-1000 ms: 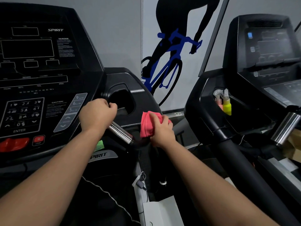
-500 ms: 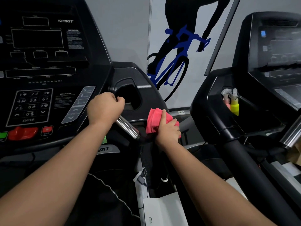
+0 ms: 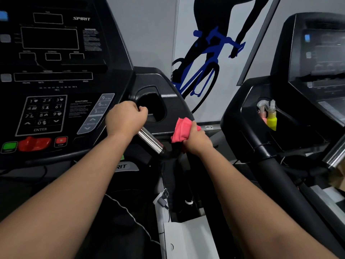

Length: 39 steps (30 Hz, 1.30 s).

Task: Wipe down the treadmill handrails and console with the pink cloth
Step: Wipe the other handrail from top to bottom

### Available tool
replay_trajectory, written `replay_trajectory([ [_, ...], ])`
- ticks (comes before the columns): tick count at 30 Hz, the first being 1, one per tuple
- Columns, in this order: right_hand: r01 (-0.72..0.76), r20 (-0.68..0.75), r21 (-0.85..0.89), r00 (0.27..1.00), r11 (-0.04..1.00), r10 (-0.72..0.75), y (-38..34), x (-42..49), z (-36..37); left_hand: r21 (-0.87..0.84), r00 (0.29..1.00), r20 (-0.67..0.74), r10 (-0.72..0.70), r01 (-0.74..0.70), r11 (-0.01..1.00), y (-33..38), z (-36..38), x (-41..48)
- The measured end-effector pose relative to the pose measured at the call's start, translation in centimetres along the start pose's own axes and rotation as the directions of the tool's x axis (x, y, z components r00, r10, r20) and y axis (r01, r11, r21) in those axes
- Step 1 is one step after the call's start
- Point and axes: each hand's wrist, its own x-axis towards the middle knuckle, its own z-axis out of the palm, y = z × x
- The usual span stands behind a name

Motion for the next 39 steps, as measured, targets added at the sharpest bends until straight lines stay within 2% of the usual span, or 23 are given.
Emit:
replay_trajectory([
  [6,-0.026,0.140,0.263,0.990,0.965,-0.012,2.4,-1.9,0.0,0.012,0.999,0.028,-0.022,0.022,1.000,0.1,-0.1,-0.2],
  [7,-0.037,0.149,0.263,0.989,0.964,-0.002,2.5,-2.2,0.2,0.020,0.999,0.026,-0.026,0.025,0.999,0.2,-0.1,-0.2],
  [11,-0.048,0.068,0.051,0.997,0.998,0.044,1.4,-2.9,1.3,0.026,0.999,0.026,-0.032,0.031,0.999,0.1,0.0,-0.1],
  [12,-0.048,0.063,0.057,0.997,0.997,0.044,1.3,-2.5,1.2,0.029,0.999,0.025,-0.033,0.032,0.999,0.1,0.0,-0.1],
  [14,-0.074,0.113,0.207,0.992,0.975,0.051,1.5,-0.9,0.7,0.034,1.000,0.015,-0.027,0.026,0.999,0.1,0.1,-0.1],
  [16,-0.109,0.186,0.493,0.982,0.863,0.018,2.2,1.0,-0.1,0.034,1.000,0.004,-0.016,0.015,0.999,0.1,0.2,0.0],
  [18,-0.144,0.251,0.685,0.967,0.714,-0.046,3.0,2.0,0.0,0.035,1.000,0.000,-0.006,0.006,0.999,0.0,0.2,-0.1],
  [22,-0.193,0.304,0.867,0.936,0.459,-0.180,4.7,2.0,1.3,0.059,1.000,-0.030,-0.003,0.005,0.998,0.1,0.5,0.3],
  [24,-0.195,0.303,0.886,0.930,0.420,-0.208,5.2,1.6,1.4,0.066,0.999,-0.036,0.008,-0.006,0.998,0.2,0.5,0.3],
  [27,-0.107,0.240,0.852,0.950,0.512,-0.201,4.7,1.9,1.3,0.062,0.999,-0.043,0.020,-0.017,0.998,0.3,0.5,0.3],
  [30,-0.095,0.173,0.745,0.983,0.660,-0.054,3.7,1.8,1.8,0.062,0.999,-0.049,0.018,-0.015,0.998,0.3,0.5,0.3],
  [32,-0.133,0.108,0.492,0.990,0.860,0.092,2.3,0.9,2.0,0.060,0.999,-0.043,0.016,-0.014,0.998,0.3,0.4,0.3],
  [34,-0.180,-0.019,0.110,0.983,0.977,0.184,0.8,-0.5,2.6,0.053,0.999,-0.033,0.021,-0.019,0.998,0.4,0.3,0.2],
  [35,-0.177,-0.076,-0.034,0.982,0.984,0.174,0.1,-1.1,3.0,0.048,0.999,-0.028,0.025,-0.024,0.999,0.3,0.3,0.1],
  [37,-0.135,-0.132,-0.129,0.984,0.982,0.118,-0.2,-1.5,3.4,0.041,0.999,-0.018,0.029,-0.028,0.999,0.2,0.1,-0.1],
  [39,-0.091,-0.089,-0.015,0.992,0.996,0.090,0.9,-1.0,3.0,0.049,0.999,-0.011,0.030,-0.029,0.998,0.3,0.2,-0.1],
])
